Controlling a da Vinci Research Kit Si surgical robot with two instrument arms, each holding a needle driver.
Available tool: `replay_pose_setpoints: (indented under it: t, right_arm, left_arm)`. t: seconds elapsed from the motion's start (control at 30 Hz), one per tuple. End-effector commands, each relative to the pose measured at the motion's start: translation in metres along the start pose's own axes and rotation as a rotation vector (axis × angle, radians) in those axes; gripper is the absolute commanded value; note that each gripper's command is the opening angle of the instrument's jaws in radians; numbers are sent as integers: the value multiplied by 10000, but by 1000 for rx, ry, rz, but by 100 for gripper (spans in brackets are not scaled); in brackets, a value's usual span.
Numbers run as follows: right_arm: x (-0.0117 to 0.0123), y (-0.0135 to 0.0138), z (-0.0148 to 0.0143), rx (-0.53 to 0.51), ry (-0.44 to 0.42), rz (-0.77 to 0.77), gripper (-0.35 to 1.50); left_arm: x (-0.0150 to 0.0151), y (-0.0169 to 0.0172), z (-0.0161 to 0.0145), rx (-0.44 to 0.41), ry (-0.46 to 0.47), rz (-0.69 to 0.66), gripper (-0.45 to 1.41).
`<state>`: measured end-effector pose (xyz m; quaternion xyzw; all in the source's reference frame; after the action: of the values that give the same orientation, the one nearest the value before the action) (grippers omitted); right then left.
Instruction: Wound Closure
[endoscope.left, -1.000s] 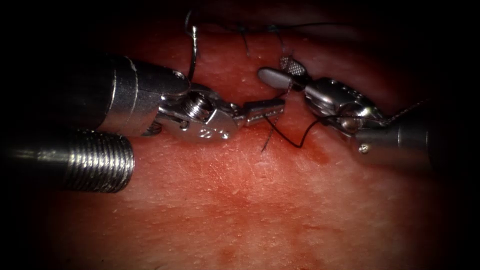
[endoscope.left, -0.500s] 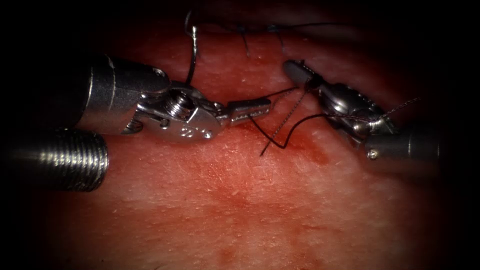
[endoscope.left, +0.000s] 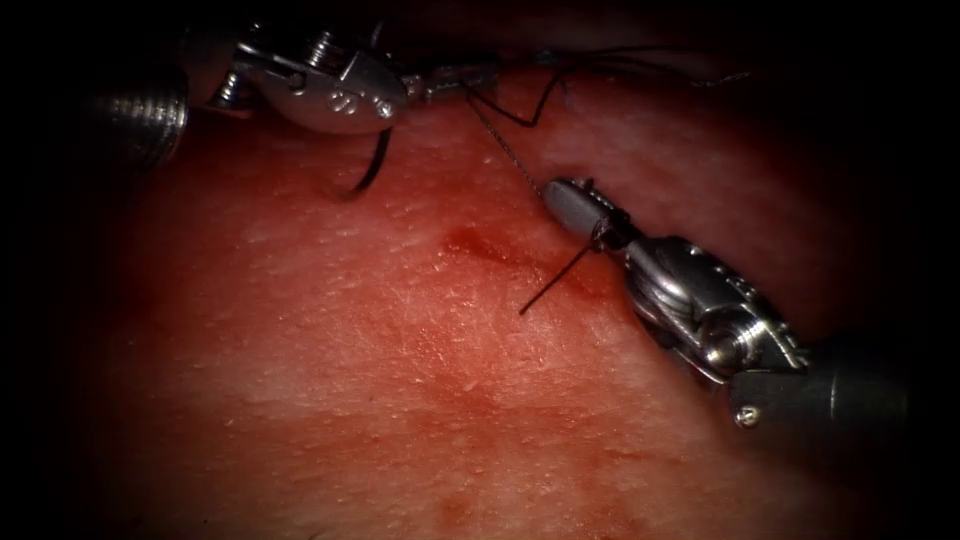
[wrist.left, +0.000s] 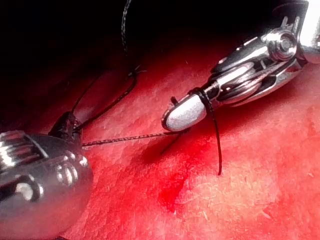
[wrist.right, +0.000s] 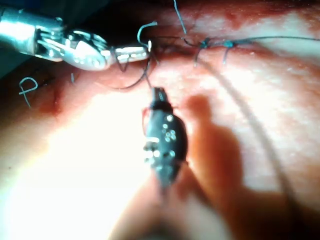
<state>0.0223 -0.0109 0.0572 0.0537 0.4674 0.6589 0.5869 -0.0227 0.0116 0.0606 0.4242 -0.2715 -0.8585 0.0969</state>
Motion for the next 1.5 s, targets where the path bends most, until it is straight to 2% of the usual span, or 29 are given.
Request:
replay_pose_setpoints:
  t: [0.03,0.23,0.33,0.4,0.47,0.53,0.77,0.87,1.13,1.5]
  right_arm:
    - [-18,-11,2,-9,-12,-17,-35]
    - [-50,-20,3,-43,-31,-45,-35]
    - [-55,-18,3,-57,-40,-52,-35]
    - [-56,-16,2,-61,-40,-54,-35]
    - [-56,-16,0,-62,-40,-54,-35]
    - [-59,-16,-1,-61,-40,-55,-35]
    - [-73,-22,-10,-73,-55,-65,-35]
    - [-75,-24,-17,-73,-59,-66,-35]
    - [-76,-23,-33,-84,-63,-67,-35]
    - [-81,-33,-46,-78,-66,-60,-35]
  left_arm:
    - [-4,-4,17,-5,-5,1,-45]
    - [-26,-25,52,-7,-43,-12,-45]
    - [-36,-31,62,-4,-78,-14,-45]
    - [-41,-32,66,4,-139,-15,-45]
    - [-44,-34,69,49,-217,-46,-45]
    - [-46,-35,72,97,-257,-120,-45]
    - [-53,-38,76,232,-370,-118,-45]
    - [-62,-44,79,279,-395,-79,-45]
    - [-93,-60,91,316,-430,-49,-45]
    - [-117,-77,97,326,-449,-9,-45]
